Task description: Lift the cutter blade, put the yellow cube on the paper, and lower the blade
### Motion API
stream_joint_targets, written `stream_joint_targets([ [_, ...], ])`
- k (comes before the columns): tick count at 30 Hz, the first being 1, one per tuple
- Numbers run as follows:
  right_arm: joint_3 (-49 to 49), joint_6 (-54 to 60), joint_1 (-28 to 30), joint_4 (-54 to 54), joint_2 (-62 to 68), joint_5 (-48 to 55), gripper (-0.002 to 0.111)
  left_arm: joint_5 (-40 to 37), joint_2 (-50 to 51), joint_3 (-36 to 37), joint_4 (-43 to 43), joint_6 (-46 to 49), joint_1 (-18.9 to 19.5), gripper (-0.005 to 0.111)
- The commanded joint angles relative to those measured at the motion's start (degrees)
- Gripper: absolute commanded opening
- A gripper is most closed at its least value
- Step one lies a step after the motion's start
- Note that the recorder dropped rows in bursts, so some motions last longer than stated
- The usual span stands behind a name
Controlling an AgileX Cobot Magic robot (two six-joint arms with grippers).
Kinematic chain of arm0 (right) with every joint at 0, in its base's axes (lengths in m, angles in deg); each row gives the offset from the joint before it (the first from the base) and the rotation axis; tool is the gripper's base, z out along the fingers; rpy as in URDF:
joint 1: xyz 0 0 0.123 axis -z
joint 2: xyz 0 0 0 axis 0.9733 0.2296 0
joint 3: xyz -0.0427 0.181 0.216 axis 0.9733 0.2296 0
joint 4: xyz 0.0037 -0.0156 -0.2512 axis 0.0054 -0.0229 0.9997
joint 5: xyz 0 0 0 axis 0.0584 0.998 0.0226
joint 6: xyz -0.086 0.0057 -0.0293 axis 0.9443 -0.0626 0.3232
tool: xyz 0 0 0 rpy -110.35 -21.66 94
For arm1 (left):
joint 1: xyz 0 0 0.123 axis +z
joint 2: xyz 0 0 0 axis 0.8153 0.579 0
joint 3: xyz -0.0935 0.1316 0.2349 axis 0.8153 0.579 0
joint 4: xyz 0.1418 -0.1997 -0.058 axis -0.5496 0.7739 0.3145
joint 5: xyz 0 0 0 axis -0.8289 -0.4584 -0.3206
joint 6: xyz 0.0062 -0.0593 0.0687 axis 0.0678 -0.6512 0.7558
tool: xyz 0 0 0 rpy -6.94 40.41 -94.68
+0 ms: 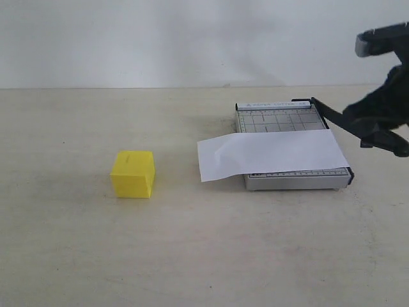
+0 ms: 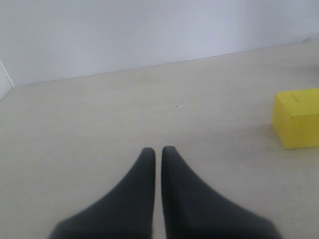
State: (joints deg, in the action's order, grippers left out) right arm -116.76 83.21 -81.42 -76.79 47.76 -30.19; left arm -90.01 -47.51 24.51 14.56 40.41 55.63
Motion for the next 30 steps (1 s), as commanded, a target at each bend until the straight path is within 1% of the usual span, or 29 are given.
stream_joint_targets([
  [1, -1.54, 2.45, -0.46, -1.45, -1.38, -5.42, 0.061, 0.79, -0.2, -0.12, 0.18, -0.35, 0.1, 0.004],
  [4, -1.64, 2.85, -0.46, -1.45, -2.26, -6.96, 0.061, 0.79, -0.2, -0.12, 0.18, -0.35, 0.1, 0.004],
  [7, -1.64, 3.89, -0.46, -3.01, -8.37, -10.5, 0.061, 0.79, -0.2, -0.12, 0.18, -0.35, 0.1, 0.004],
  [9, -0.18, 7.04, -0.46, -8.28, -15.34, -11.6, 0.06, 0.79, -0.2, -0.12, 0.18, -0.35, 0.1, 0.004],
  [10, 2.81, 12.11, -0.46, -13.89, -21.06, -13.44, 0.058, 0.79, -0.2, -0.12, 0.18, -0.35, 0.1, 0.004],
  [11, 4.78, 15.22, -0.46, -17.22, -24.5, -14.49, 0.054, 0.79, -0.2, -0.12, 0.18, -0.35, 0.1, 0.004],
  [12, 9.09, 21.19, -0.46, -23.04, -31.84, -16.16, 0.044, 0.79, -0.2, -0.12, 0.18, -0.35, 0.1, 0.004],
  [13, 11.85, 23.95, -0.46, -25.36, -35.64, -16.57, 0.038, 0.79, -0.2, -0.12, 0.18, -0.35, 0.1, 0.004],
  [14, 17.21, 25.49, -0.46, -27.85, -42.57, -16.67, 0.024, 0.79, -0.2, -0.12, 0.18, -0.35, 0.1, 0.004],
  [16, 23.53, 25.49, -0.46, -27.84, -50.18, -16.39, 0.007, 0.79, -0.2, -0.12, 0.18, -0.35, 0.1, 0.004],
  [17, 26.66, 25.37, -0.46, -27.84, -53.27, -16.25, 0.0, 0.79, -0.2, -0.12, 0.18, -0.24, 0.1, 0.004],
  [21, 36.93, 20.72, -0.46, -27.84, -67.21, -16.55, 0.0, 0.79, -0.2, -0.12, 0.18, -0.34, 0.1, 0.004],
  [24, 41.79, 15.82, -0.46, -27.84, -74.67, -16.55, 0.0, 0.79, -0.2, -0.12, 0.18, -0.34, 0.1, 0.004],
  [26, 43.58, 13.37, -0.46, -27.6, -78.41, -16.32, 0.0, 0.79, -0.2, -0.12, 0.18, -0.34, 0.1, 0.004],
  [30, 43.9, 13.02, -0.46, -27.6, -84.06, -16.35, 0.0, 0.79, -0.2, -0.12, 0.18, -0.34, 0.1, 0.004],
])
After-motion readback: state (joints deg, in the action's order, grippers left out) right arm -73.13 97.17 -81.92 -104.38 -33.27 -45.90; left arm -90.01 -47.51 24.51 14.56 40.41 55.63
